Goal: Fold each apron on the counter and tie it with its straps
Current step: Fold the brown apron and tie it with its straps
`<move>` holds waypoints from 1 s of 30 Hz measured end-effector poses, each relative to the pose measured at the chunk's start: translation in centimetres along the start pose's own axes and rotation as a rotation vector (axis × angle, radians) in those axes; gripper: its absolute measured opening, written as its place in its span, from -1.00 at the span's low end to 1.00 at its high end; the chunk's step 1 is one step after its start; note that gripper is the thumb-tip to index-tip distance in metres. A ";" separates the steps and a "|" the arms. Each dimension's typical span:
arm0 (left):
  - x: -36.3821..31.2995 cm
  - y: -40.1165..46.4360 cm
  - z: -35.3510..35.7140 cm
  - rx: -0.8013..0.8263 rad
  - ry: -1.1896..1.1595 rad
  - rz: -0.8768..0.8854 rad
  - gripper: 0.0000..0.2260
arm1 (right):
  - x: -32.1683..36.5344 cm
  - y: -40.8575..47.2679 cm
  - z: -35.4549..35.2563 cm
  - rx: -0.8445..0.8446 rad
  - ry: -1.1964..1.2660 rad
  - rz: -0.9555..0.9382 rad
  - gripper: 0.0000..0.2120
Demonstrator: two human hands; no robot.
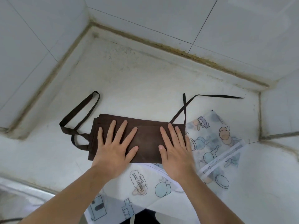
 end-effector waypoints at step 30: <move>4.0 1.4 -7.0 -0.401 -0.491 -0.353 -0.70 | 4.1 -1.7 -2.7 -0.037 -0.082 -0.130 -0.43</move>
Point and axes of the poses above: each hand's wrist, its own y-axis towards the middle knuckle, its own z-axis out of the palm, x = y × z, the point moved 5 cm from there along y, towards the middle knuckle, and after that the axes turned 3 degrees about x, right-handed, at the moved point
